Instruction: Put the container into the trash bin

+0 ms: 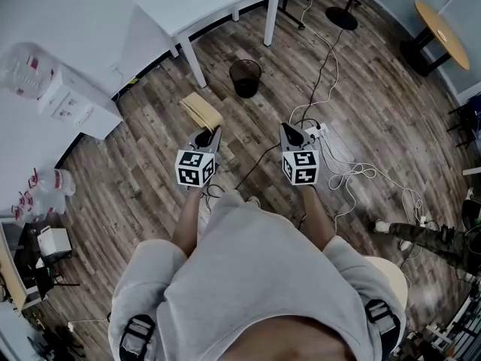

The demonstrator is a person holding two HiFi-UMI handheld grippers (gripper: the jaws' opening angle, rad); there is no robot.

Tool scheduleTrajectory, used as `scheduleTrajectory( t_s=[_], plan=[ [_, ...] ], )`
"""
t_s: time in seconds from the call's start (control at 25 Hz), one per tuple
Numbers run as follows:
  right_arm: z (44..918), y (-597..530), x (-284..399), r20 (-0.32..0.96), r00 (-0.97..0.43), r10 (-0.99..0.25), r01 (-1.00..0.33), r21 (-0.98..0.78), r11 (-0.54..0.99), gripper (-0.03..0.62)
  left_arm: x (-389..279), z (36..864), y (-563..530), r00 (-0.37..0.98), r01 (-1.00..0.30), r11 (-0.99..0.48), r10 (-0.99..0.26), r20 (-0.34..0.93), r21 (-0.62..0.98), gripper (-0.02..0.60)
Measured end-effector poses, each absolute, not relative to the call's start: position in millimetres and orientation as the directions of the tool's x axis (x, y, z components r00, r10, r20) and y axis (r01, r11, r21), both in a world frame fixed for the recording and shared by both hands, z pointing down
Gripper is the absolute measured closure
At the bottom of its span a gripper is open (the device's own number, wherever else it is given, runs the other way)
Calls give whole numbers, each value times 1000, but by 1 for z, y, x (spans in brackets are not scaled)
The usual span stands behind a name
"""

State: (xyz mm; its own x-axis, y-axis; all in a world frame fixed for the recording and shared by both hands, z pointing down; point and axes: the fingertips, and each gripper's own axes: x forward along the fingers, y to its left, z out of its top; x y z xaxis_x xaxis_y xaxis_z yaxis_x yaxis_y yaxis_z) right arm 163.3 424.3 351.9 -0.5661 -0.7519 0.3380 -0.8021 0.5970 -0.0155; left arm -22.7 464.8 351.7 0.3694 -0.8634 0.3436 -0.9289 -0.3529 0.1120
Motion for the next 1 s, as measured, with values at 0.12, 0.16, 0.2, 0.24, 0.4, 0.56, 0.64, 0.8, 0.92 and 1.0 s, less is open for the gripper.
scheduleTrajectory(
  t_s=[0.12, 0.16, 0.2, 0.24, 0.4, 0.56, 0.64, 0.8, 0.92, 1.0],
  plan=[
    [357, 417, 163, 351, -563, -748, -802, -15, 597, 579, -24, 353, 456, 370, -929, -353, -862, 346, 114, 551],
    [359, 414, 164, 356, -562, -747, -802, -13, 597, 579, -24, 354, 453, 370, -929, -353, -862, 347, 116, 551],
    [361, 411, 165, 362, -559, -745, -803, -12, 596, 579, -23, 355, 449, 371, -928, -353, -861, 348, 117, 551],
    [364, 407, 166, 368, -558, -744, -803, -12, 596, 579, -23, 357, 446, 371, -928, -353, -860, 350, 118, 551],
    [369, 389, 163, 376, -557, -740, -802, -14, 597, 579, -27, 361, 430, 370, -929, -351, -858, 357, 118, 551],
    [374, 372, 155, 383, -559, -736, -800, -17, 599, 579, -33, 366, 412, 372, -928, -353, -853, 365, 121, 551],
    [375, 361, 152, 387, -559, -733, -800, -16, 600, 579, -36, 368, 400, 376, -926, -355, -851, 367, 125, 551],
    [382, 339, 148, 392, -557, -732, -801, -19, 599, 579, -37, 373, 374, 388, -921, -367, -845, 367, 130, 551],
    [385, 317, 141, 398, -553, -732, -803, -20, 596, 579, -41, 378, 351, 398, -917, -373, -839, 372, 139, 549],
    [387, 301, 136, 409, -548, -730, -805, -19, 593, 579, -47, 381, 334, 401, -916, -373, -836, 376, 147, 551]
  ],
)
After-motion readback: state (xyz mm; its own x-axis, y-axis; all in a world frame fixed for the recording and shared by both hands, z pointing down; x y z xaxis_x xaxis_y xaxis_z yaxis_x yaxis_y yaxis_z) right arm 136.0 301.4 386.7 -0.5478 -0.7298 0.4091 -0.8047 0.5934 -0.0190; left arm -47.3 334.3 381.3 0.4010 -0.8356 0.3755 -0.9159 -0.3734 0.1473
